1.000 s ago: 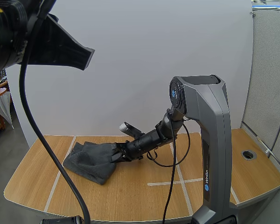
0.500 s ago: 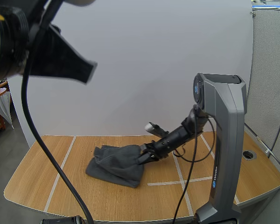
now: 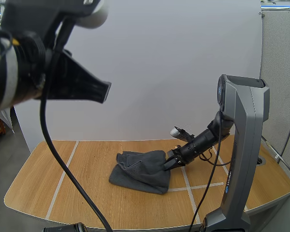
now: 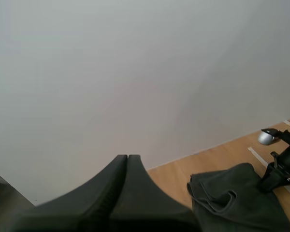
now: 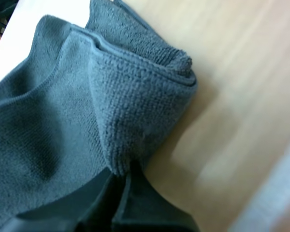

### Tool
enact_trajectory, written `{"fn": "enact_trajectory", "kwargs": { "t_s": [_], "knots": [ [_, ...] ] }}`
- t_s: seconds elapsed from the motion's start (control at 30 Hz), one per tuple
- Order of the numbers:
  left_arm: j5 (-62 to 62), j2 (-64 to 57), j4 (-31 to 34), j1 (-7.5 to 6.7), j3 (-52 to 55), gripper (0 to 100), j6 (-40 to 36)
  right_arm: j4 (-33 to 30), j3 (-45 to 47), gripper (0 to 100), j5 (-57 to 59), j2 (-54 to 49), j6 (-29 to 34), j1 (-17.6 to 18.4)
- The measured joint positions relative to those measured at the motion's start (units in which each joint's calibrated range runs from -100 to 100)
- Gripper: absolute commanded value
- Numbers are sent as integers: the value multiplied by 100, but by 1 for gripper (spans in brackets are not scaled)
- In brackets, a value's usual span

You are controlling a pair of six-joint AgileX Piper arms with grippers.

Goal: Fold the towel

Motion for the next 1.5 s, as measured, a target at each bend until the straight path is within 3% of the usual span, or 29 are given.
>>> {"fn": "enact_trajectory", "kwargs": {
  "t_s": [0.2,0.27,0.3,0.37,0.53,0.73,0.9,1.0,1.1,1.13,1.17,1.4,1.43,1.5],
  "knots": [
    [0,-37,-204,7,232,0,-98,-210,0,0,32,-97,-59,-166],
    [17,-136,-296,7,855,0,-217,-419,0,0,49,-110,-203,-288],
    [4,-348,-541,-2,1946,0,-207,-419,0,0,79,-110,-237,-461],
    [75,-223,-582,-75,2448,0,-79,-539,0,0,87,-110,-267,-530],
    [75,333,-654,-319,2730,0,253,-592,0,0,87,-110,-300,-544],
    [75,842,-700,-494,2744,0,758,-592,0,0,87,-110,-300,-544],
    [75,1301,-750,-511,2744,0,1313,-592,0,2,87,-140,-300,-544],
    [75,1613,-779,-511,2744,0,1509,-592,0,40,87,-251,-283,-544],
    [75,1899,-898,-511,2744,0,1725,-592,0,87,47,-495,-207,-544],
    [75,1970,-963,-511,2744,0,1815,-592,0,99,48,-599,-188,-544],
    [75,2015,-1010,-511,2744,0,1852,-592,0,100,30,-678,-188,-544],
    [75,2556,-1491,-511,2744,0,2327,-564,0,100,15,-1408,28,-544],
    [75,2640,-1520,-511,2744,0,2376,-503,0,94,15,-1495,38,-544],
    [75,2808,-1560,-511,2744,0,2459,-334,0,64,15,-1601,48,-545]
  ]
}}
